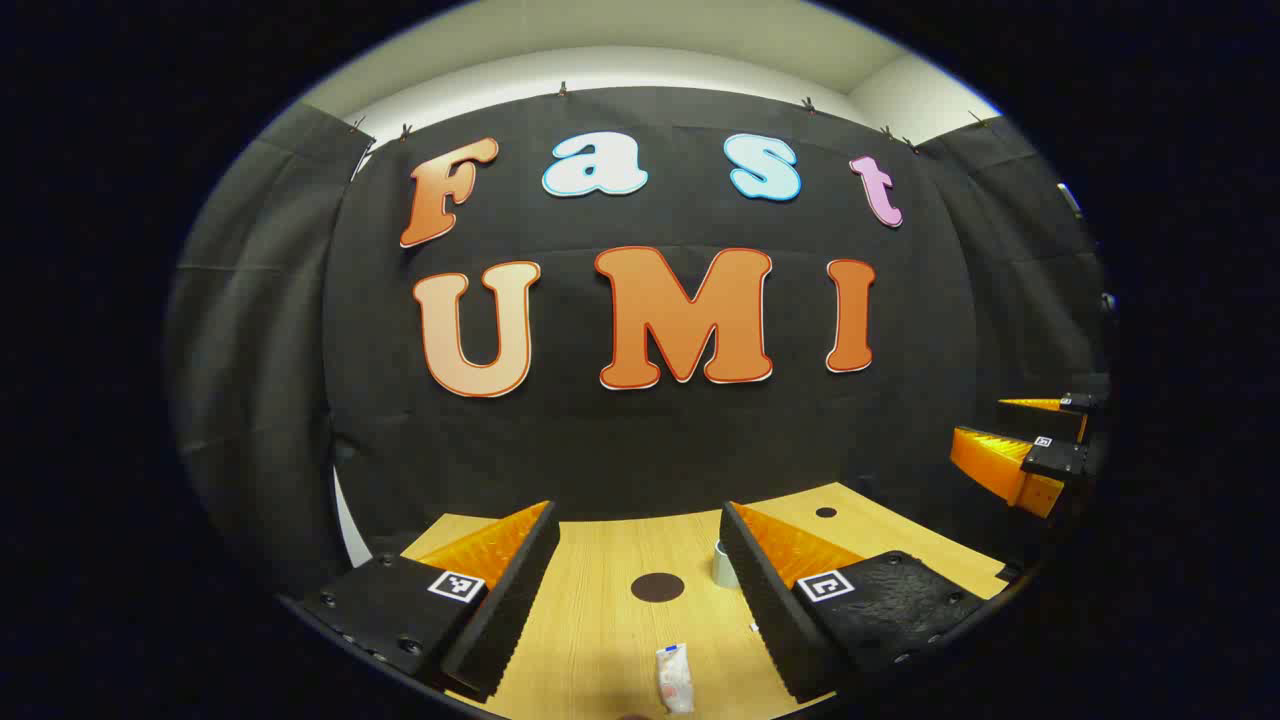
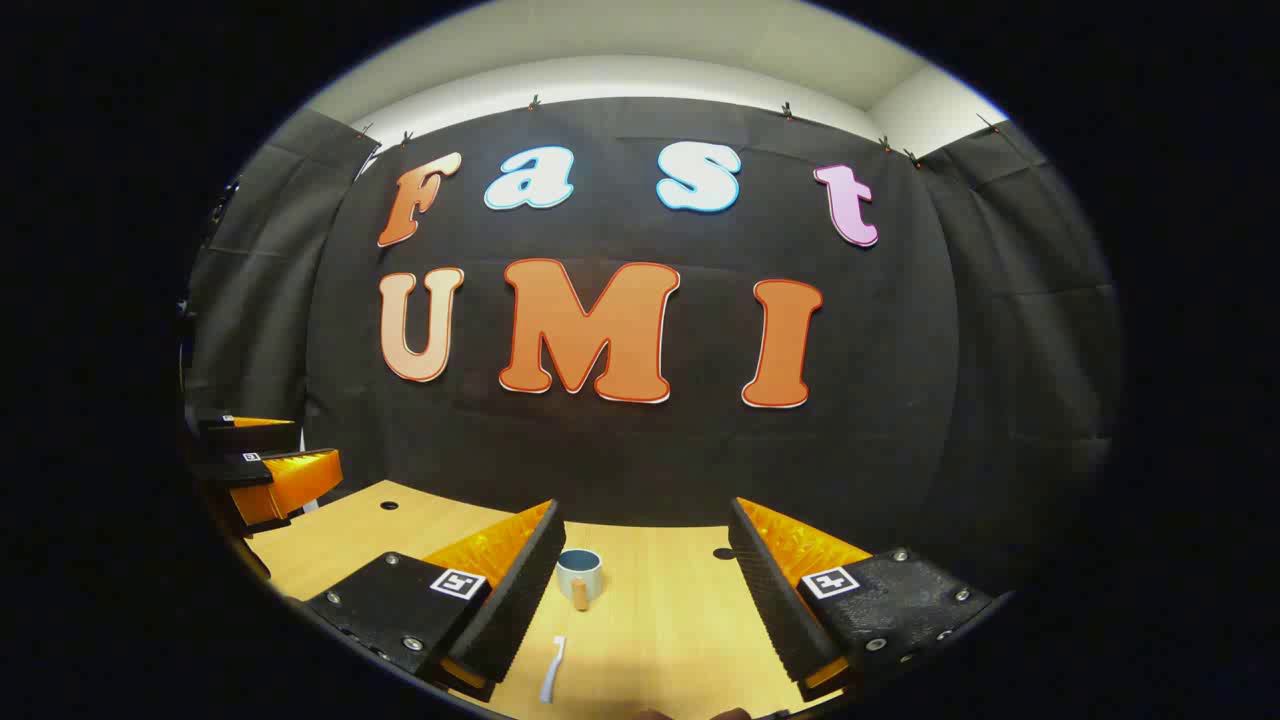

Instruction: Put the toothbrush and toothpaste on the desktop into the cup, then pick up the cup and place it on the coaster on the desktop.

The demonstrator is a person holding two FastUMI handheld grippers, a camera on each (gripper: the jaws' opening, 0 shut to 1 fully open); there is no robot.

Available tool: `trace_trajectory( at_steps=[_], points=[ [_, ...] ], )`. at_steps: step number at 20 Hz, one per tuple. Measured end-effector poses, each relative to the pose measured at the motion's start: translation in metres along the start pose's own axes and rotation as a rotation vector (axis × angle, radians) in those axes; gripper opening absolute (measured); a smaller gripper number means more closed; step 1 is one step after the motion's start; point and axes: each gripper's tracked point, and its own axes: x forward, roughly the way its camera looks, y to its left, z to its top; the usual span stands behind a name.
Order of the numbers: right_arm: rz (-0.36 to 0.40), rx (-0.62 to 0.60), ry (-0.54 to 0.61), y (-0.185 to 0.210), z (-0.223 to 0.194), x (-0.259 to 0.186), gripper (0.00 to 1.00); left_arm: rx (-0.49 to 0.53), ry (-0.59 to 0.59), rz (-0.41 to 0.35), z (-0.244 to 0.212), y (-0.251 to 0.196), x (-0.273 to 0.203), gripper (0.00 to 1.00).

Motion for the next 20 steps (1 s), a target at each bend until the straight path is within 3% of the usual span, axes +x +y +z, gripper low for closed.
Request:
trace_trajectory(
  at_steps=[4, 15, 20],
  points=[
    [0.007, -0.012, 0.02, 0.024, 0.0, 0.005, 0.99, -0.028, 0.002, 0.011, -0.006, 0.027, 0.005, 0.98],
    [0.112, -0.028, 0.045, 0.05, -0.009, 0.035, 0.99, -0.022, -0.076, 0.022, 0.018, 0.013, 0.035, 0.98],
    [0.118, -0.078, 0.14, 0.049, -0.042, 0.054, 0.98, -0.016, -0.079, 0.021, 0.022, 0.005, 0.041, 0.97]
  ],
)
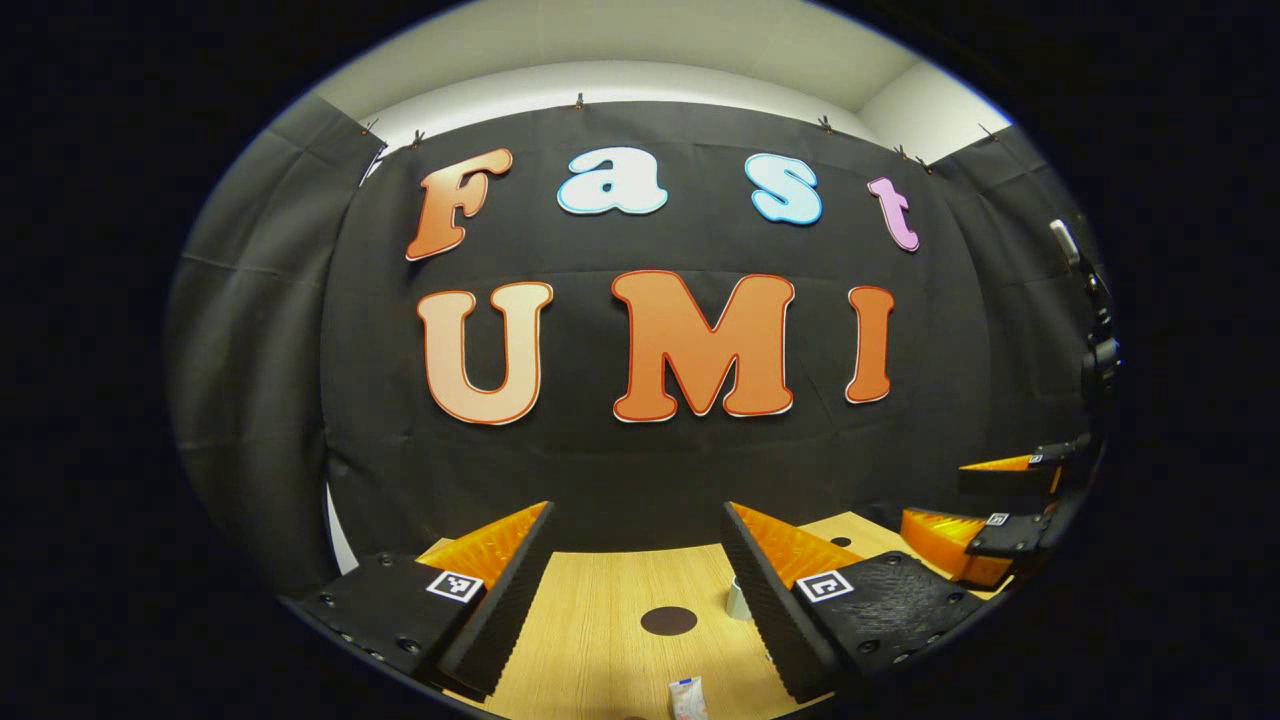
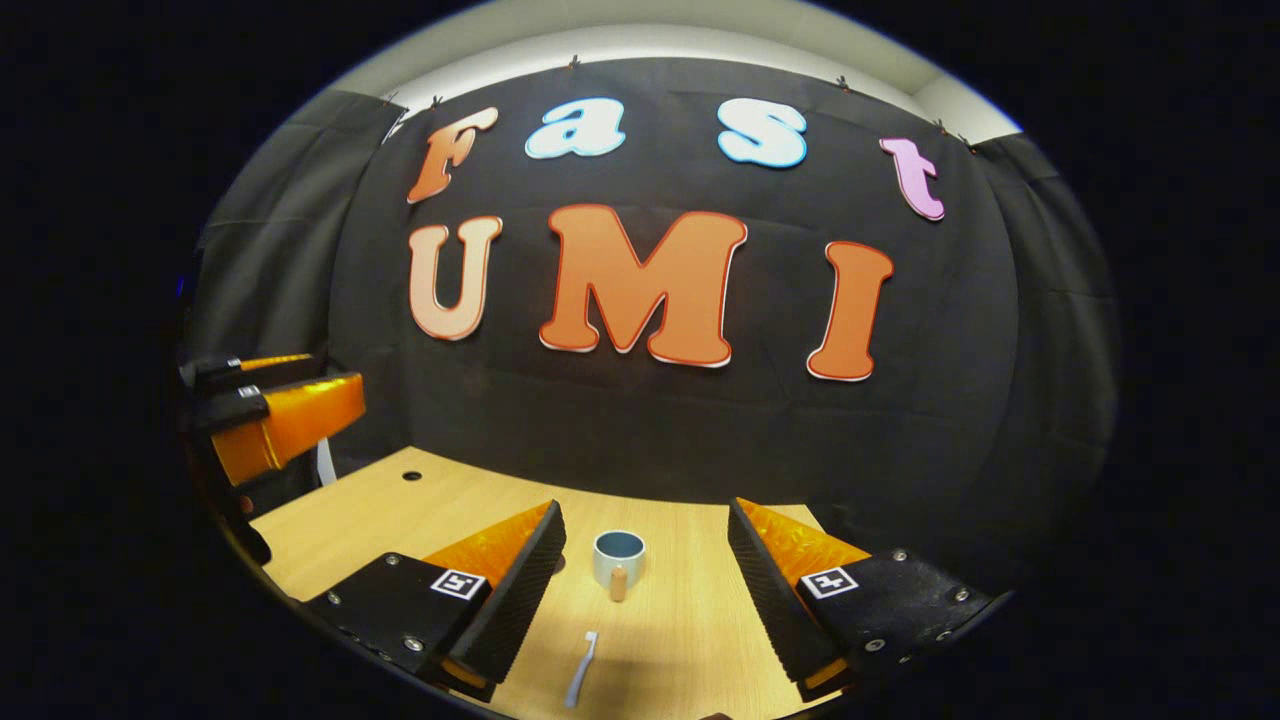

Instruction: Put the toothbrush and toothpaste on the desktop into the cup, then pick up the cup and place it on the coaster on the desktop.

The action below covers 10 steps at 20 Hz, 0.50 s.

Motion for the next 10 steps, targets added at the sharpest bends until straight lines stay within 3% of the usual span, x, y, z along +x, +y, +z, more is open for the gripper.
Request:
trace_trajectory(
  at_steps=[10],
  points=[
    [0.135, -0.056, 0.269, 0.038, -0.077, 0.028, 0.95, 0.081, 0.051, 0.112, -0.011, 0.025, -0.008, 0.97]
  ],
)
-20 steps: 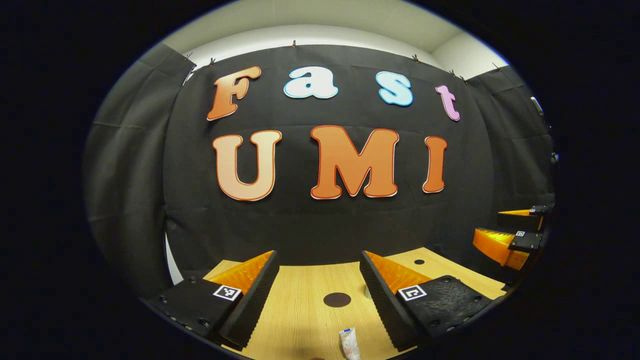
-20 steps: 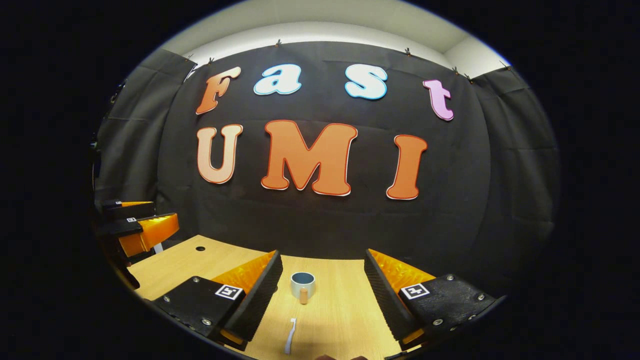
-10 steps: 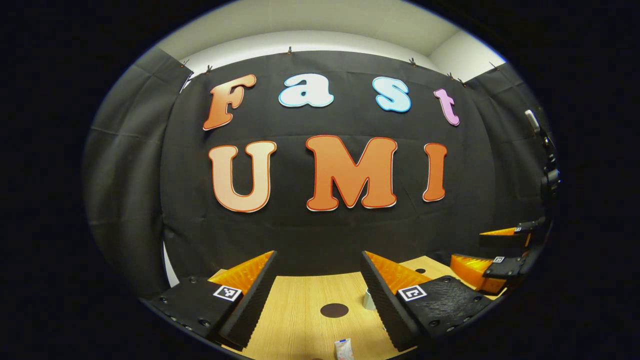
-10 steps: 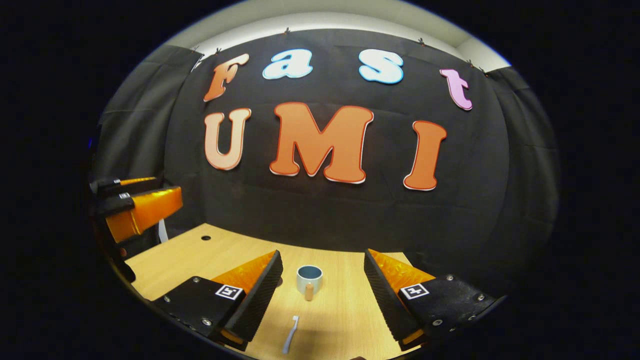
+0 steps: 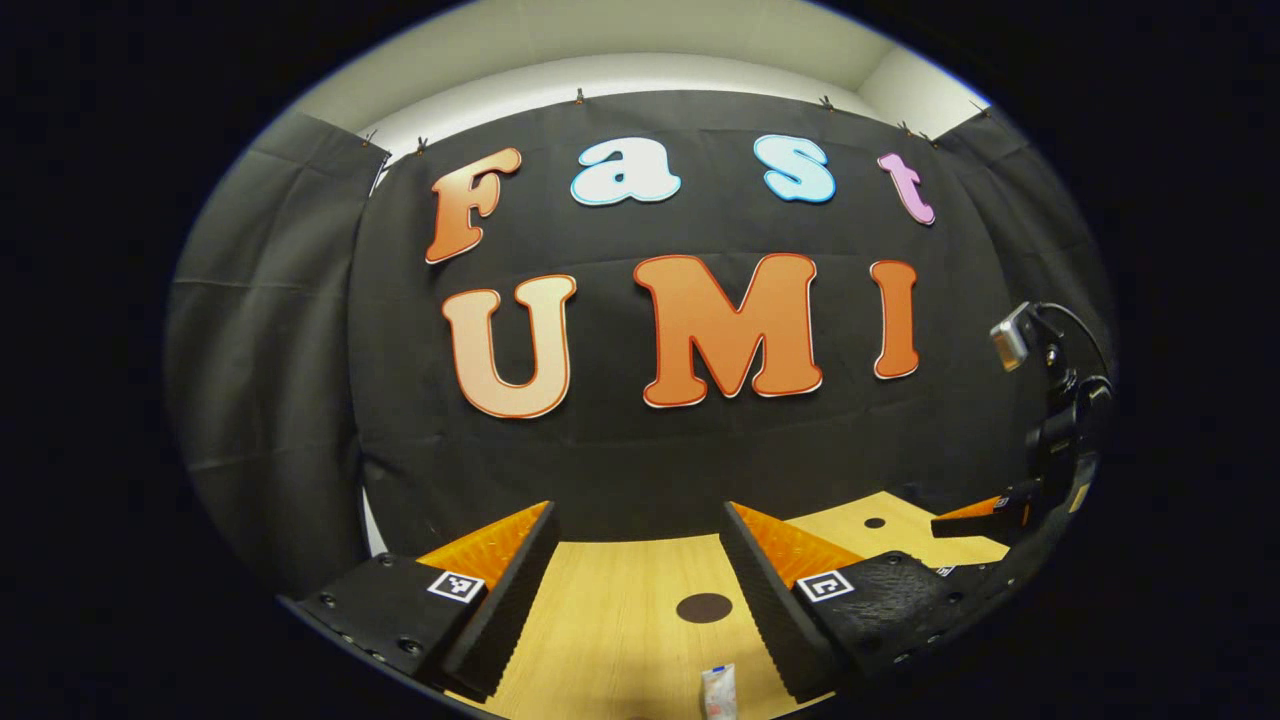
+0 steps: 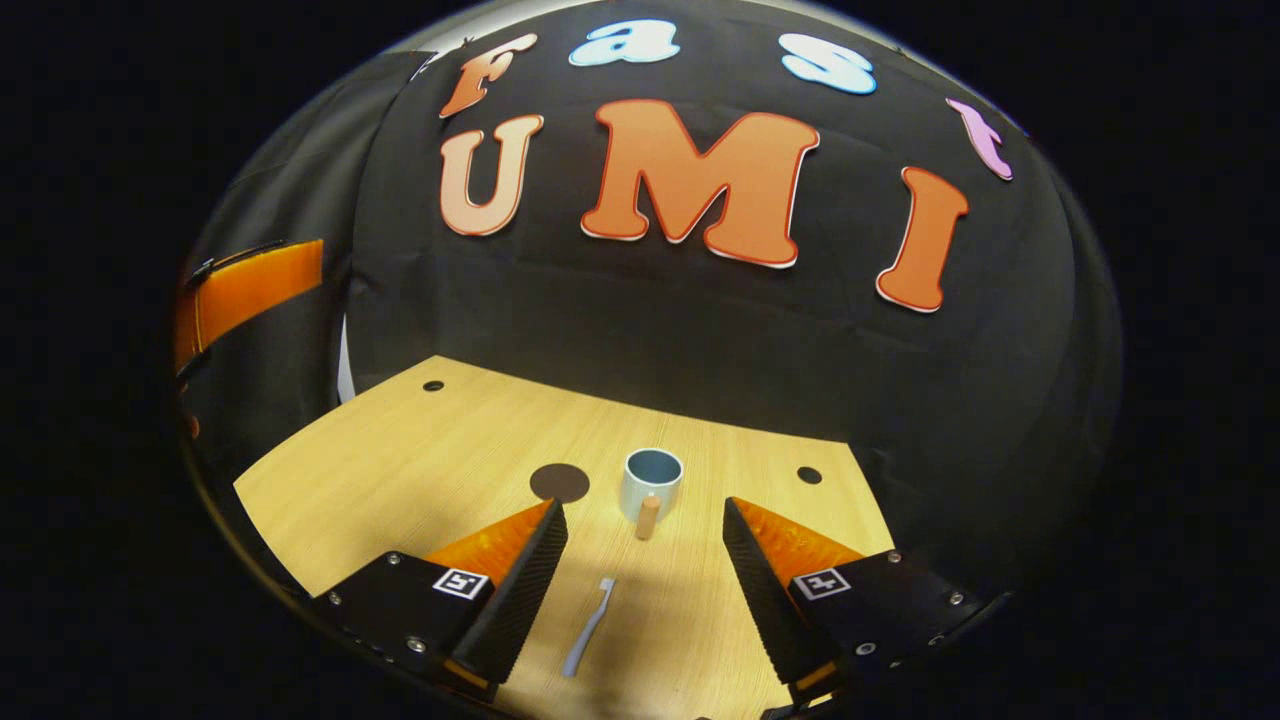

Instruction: Put the toothbrush and toothpaste on the desktop into the cup, then pick up the cup and place it on the coaster on the desktop.

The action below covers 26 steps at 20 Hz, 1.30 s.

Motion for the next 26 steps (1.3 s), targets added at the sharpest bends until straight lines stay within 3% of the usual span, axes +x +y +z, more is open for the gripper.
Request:
trace_trajectory(
  at_steps=[12, 15, 20, 26],
  points=[
    [0.137, 0.094, 0.361, 0.03, -0.089, 0.048, 0.9, 0.018, 0.069, 0.116, -0.011, 0.017, -0.011, 0.99],
    [0.137, 0.098, 0.442, 0.033, -0.113, 0.06, 0.91, 0.026, 0.07, 0.147, -0.013, 0.022, -0.014, 0.99],
    [0.12, 0.078, 0.665, 0.036, -0.166, 0.072, 0.83, 0.017, 0.099, 0.176, -0.02, 0.024, -0.01, 0.98],
    [0.125, 0.047, 0.836, 0.041, -0.2, 0.08, 0.76, 0.012, 0.149, 0.206, -0.046, 0.034, -0.005, 0.98]
  ],
)
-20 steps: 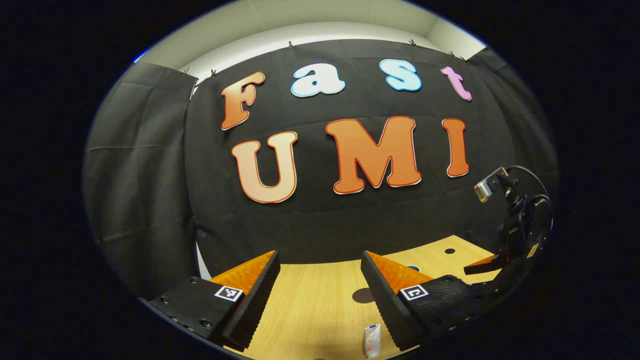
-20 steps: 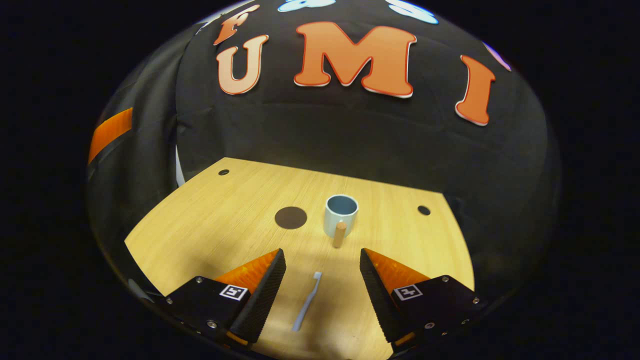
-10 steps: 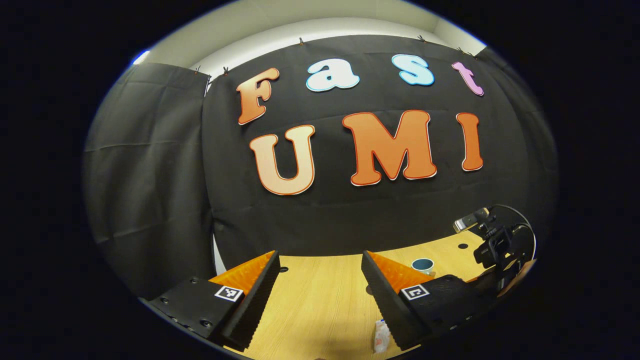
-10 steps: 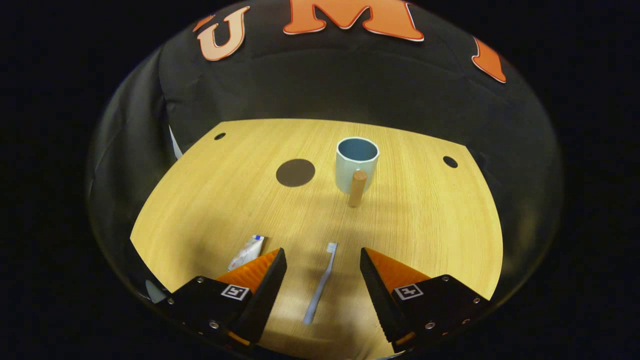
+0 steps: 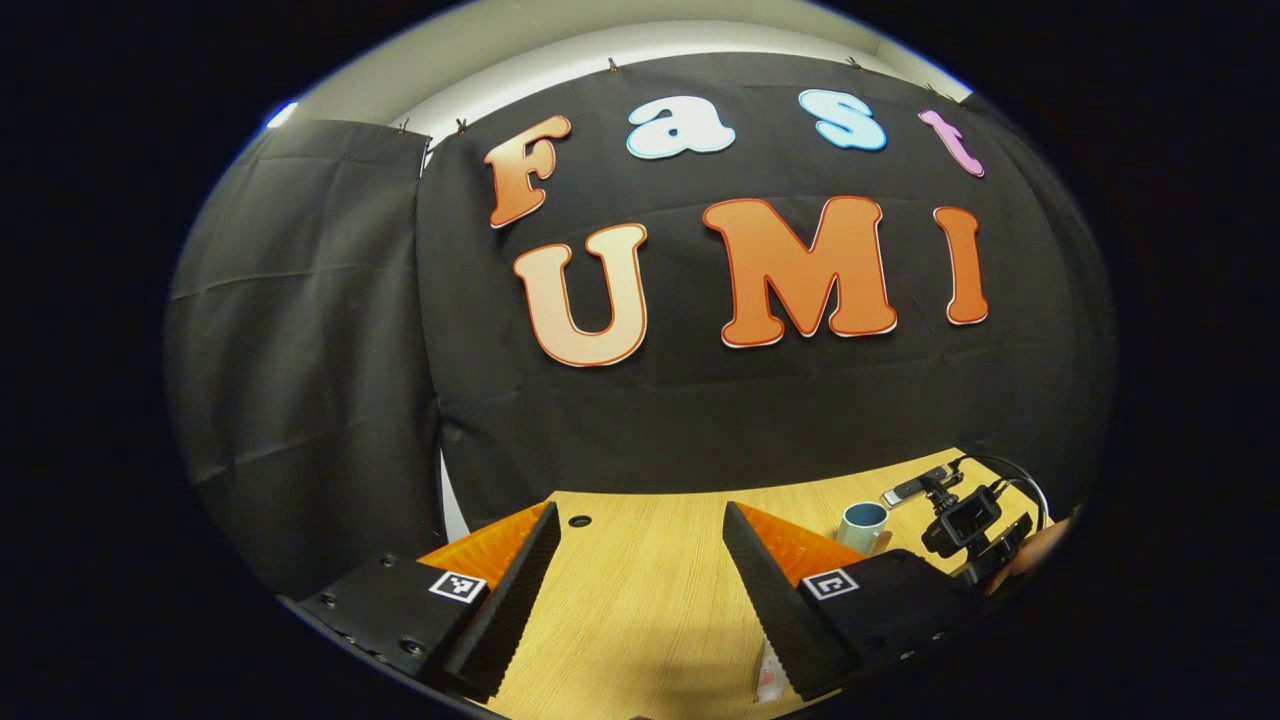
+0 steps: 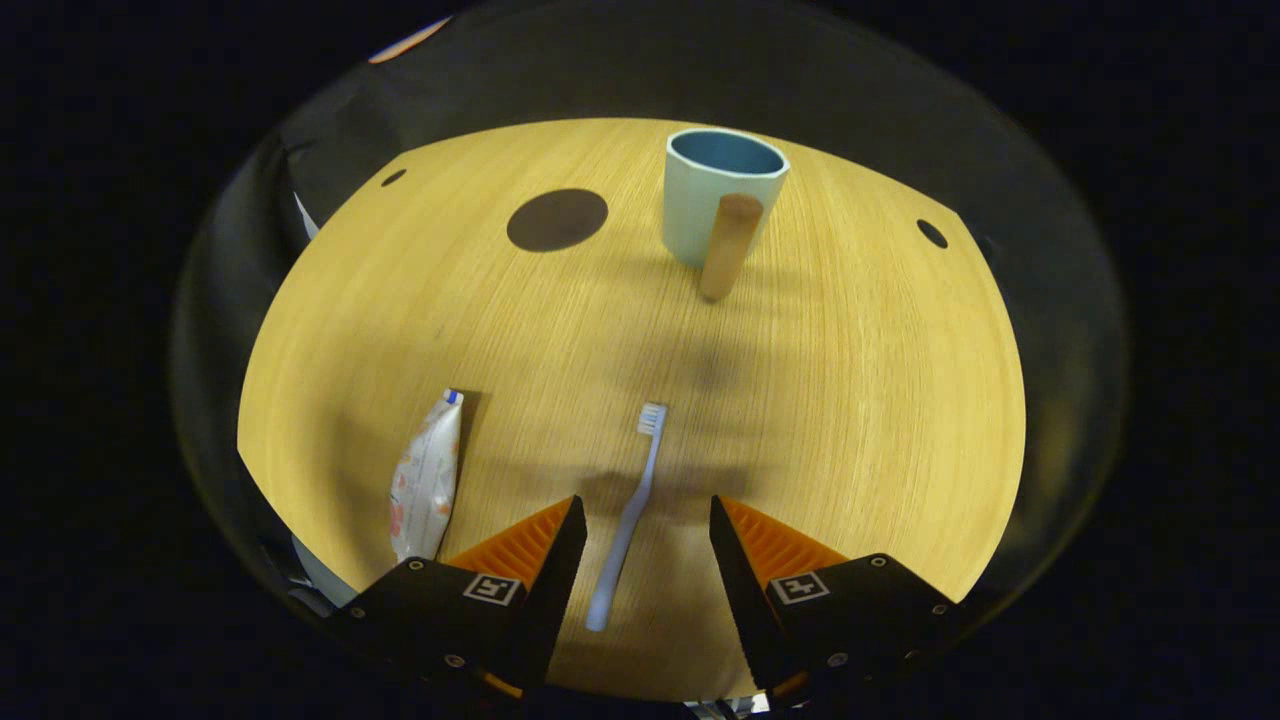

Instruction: Put the toothbrush and toothpaste on the desktop into the cup, then pick up the cup and place it on the coaster on the desktop.

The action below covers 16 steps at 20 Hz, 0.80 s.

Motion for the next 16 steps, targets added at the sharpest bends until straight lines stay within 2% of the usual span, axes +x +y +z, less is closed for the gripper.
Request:
trace_trajectory(
  at_steps=[3, 4, 7, 9, 14, 16],
  points=[
    [0.007, 0.003, 0.068, 0.006, -0.007, 0.013, 0.71, 0.009, 0.031, 0.001, -0.01, 0.0, -0.001, 0.99],
    [0.003, 0.008, 0.081, 0.007, -0.006, 0.017, 0.73, 0.014, 0.04, 0.002, -0.012, 0.0, -0.002, 0.98],
    [-0.008, 0.034, 0.128, 0.005, -0.007, 0.024, 0.6, 0.035, 0.082, 0.013, -0.025, 0.003, -0.003, 0.99],
    [-0.022, 0.041, 0.15, 0.003, -0.009, 0.028, 0.48, 0.032, 0.099, 0.016, -0.031, 0.001, -0.007, 0.98],
    [-0.022, 0.071, 0.159, 0.002, -0.004, 0.028, 0.18, 0.011, 0.133, 0.03, -0.039, 0.002, -0.01, 0.98],
    [0.003, 0.092, 0.142, 0.003, -0.001, 0.028, 0.11, -0.004, 0.158, 0.025, -0.045, -0.001, -0.009, 0.98]
  ],
)
